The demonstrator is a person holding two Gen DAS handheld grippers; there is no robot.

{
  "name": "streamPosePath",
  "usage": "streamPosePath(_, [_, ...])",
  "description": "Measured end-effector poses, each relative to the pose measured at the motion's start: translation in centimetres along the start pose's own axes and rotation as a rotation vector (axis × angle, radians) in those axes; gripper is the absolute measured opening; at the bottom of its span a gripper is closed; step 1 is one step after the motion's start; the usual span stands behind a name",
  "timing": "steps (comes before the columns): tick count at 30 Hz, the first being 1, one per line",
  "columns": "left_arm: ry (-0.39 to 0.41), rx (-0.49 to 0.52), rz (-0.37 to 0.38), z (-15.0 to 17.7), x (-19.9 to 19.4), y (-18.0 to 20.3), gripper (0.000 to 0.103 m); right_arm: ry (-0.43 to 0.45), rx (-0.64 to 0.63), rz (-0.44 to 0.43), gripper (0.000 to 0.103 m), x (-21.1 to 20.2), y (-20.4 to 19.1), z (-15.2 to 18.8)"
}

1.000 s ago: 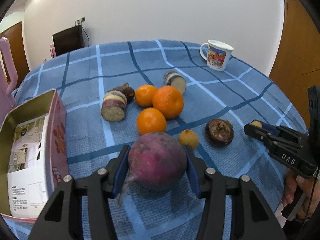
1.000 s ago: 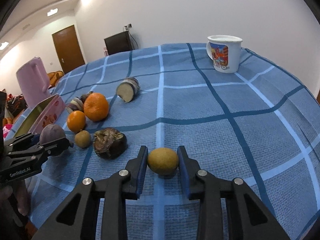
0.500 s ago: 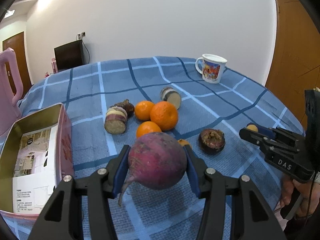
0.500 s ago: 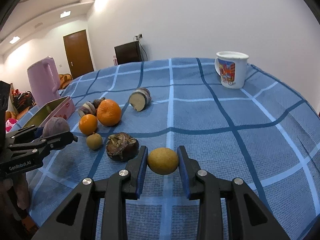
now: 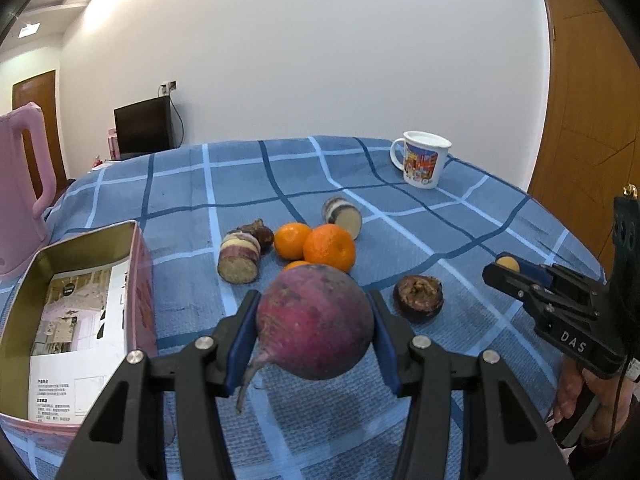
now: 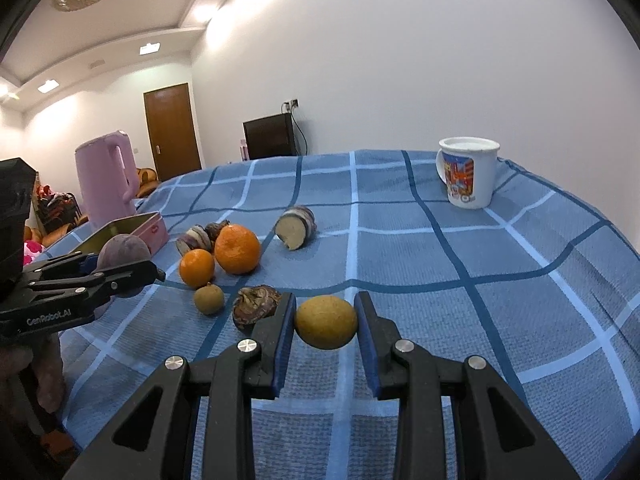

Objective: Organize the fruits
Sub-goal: 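Carry the radish and kumquat toward the tin tray with both grippers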

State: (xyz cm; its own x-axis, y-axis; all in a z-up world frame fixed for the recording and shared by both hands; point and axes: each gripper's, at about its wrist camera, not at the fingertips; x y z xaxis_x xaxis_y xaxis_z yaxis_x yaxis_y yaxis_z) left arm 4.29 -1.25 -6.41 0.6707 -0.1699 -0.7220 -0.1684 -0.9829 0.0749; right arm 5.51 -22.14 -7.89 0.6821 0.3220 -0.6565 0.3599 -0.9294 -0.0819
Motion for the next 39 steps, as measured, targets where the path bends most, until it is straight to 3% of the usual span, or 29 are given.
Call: streamPosePath(39, [0.141, 0.014, -0.057, 0.8, -2.5, 0.6, 0.054, 0.155, -0.087, -0.007, 0.032, -2.0, -1.1, 1.4])
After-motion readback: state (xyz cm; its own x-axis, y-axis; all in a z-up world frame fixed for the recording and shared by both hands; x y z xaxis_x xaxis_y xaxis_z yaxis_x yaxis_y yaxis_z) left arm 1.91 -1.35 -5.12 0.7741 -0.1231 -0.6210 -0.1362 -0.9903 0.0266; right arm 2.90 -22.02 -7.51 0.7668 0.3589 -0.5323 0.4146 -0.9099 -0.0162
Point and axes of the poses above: each gripper's, at about its wrist camera, not at the fingertips, and x roughly the way its jaws point, y to its right, z to its underside, and after that the axes turned 14 degrees about -y, right-handed
